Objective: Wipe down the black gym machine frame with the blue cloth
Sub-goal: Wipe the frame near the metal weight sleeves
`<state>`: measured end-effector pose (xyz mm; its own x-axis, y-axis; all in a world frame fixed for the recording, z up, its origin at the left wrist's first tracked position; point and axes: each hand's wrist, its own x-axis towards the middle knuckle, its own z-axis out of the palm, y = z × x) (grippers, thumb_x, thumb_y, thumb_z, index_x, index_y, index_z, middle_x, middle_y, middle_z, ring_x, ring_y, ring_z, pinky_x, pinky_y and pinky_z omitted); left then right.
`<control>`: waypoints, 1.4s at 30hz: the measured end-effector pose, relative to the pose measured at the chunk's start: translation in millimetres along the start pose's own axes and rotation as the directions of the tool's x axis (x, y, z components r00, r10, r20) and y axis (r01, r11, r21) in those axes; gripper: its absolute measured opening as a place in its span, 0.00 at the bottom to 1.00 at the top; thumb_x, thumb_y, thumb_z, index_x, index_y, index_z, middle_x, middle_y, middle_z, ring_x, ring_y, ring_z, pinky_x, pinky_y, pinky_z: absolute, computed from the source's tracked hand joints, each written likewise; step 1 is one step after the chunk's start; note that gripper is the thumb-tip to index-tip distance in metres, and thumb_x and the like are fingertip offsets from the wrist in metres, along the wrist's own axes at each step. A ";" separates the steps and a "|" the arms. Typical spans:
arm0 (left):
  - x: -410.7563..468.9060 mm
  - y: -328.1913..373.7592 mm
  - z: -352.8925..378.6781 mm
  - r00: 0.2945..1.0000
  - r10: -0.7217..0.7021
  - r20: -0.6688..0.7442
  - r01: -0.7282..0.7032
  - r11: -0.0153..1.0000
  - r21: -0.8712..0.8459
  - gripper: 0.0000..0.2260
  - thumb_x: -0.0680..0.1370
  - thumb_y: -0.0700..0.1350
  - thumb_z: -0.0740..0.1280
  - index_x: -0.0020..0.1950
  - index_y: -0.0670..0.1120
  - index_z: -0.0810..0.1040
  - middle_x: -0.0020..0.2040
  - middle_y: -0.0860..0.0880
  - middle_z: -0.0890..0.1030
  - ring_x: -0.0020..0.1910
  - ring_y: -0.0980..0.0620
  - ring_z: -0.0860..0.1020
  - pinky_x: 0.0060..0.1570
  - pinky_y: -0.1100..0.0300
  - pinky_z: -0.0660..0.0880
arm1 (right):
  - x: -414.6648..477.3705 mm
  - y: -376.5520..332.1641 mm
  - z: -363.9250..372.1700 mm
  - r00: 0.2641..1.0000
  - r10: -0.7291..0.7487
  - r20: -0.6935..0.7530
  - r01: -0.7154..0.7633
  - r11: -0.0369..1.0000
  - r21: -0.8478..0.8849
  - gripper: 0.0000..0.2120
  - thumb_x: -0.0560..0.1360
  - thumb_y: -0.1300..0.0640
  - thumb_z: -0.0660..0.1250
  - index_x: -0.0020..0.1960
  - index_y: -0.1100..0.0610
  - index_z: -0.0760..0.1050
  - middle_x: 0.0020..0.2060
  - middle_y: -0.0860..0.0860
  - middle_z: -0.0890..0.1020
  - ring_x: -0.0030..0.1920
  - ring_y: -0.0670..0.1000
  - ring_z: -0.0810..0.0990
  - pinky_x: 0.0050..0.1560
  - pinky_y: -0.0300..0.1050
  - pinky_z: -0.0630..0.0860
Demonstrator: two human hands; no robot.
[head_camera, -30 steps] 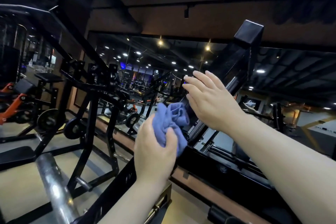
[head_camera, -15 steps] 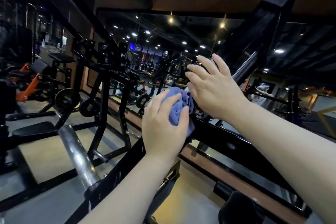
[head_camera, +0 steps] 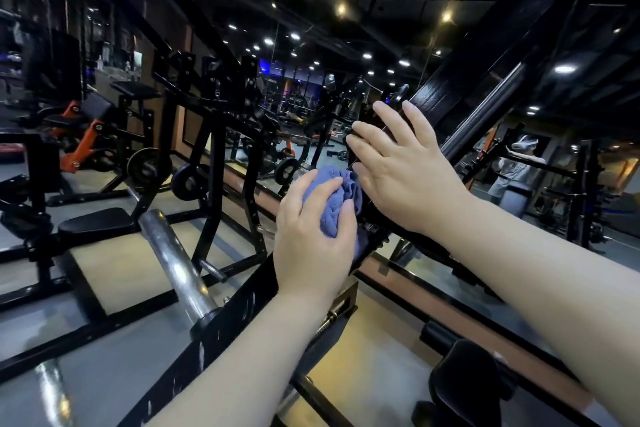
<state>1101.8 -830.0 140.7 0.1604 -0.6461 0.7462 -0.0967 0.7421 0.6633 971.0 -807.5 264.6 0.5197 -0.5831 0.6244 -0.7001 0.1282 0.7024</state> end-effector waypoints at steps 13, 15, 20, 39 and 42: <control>-10.6 1.3 2.8 0.998 -0.041 -0.047 0.041 0.999 0.014 0.14 0.79 0.52 0.67 0.64 0.54 0.80 0.68 0.54 0.71 0.68 0.51 0.71 0.58 0.51 0.79 | -4.0 -5.6 -0.1 0.999 0.035 0.033 -0.036 0.999 0.006 0.23 0.85 0.48 0.51 0.72 0.58 0.74 0.71 0.54 0.76 0.79 0.62 0.61 0.80 0.64 0.48; -14.3 -6.6 -4.9 1.000 0.008 -0.014 -0.008 1.000 0.030 0.14 0.80 0.54 0.66 0.65 0.55 0.79 0.69 0.53 0.71 0.68 0.52 0.72 0.56 0.51 0.80 | -3.4 -8.2 -1.4 0.999 0.032 0.035 -0.032 0.999 0.000 0.23 0.85 0.49 0.51 0.73 0.58 0.74 0.71 0.55 0.76 0.79 0.63 0.61 0.79 0.64 0.50; -57.7 -50.6 -34.0 0.961 -0.241 -0.137 0.243 0.970 0.003 0.10 0.79 0.55 0.64 0.60 0.60 0.79 0.67 0.61 0.69 0.65 0.57 0.74 0.51 0.62 0.78 | -9.3 -22.7 -1.9 0.997 0.013 0.081 -0.012 1.000 -0.008 0.25 0.86 0.48 0.50 0.75 0.58 0.71 0.73 0.56 0.74 0.79 0.64 0.59 0.79 0.64 0.49; -74.9 -66.5 -36.6 0.944 -0.286 -0.166 0.313 0.935 0.170 0.15 0.81 0.52 0.64 0.67 0.55 0.78 0.75 0.53 0.65 0.73 0.54 0.63 0.66 0.42 0.73 | -14.4 -42.6 -4.0 0.990 0.014 0.142 -0.010 1.000 -0.026 0.25 0.86 0.46 0.49 0.76 0.57 0.69 0.74 0.55 0.73 0.80 0.62 0.58 0.79 0.67 0.49; -55.4 -38.9 -24.7 0.949 -0.297 -0.107 0.305 0.950 0.071 0.17 0.81 0.54 0.60 0.70 0.56 0.75 0.75 0.55 0.61 0.74 0.53 0.59 0.67 0.44 0.72 | -14.6 -43.7 -5.3 0.989 0.019 0.144 -0.014 0.999 -0.031 0.25 0.86 0.46 0.49 0.76 0.57 0.70 0.73 0.56 0.73 0.80 0.63 0.58 0.79 0.67 0.48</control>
<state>1120.9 -818.6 72.2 0.2859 -0.8141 0.5054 -0.1130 0.4951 0.8614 996.6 -800.3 226.6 0.4305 -0.6901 0.5818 -0.6918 0.1616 0.7037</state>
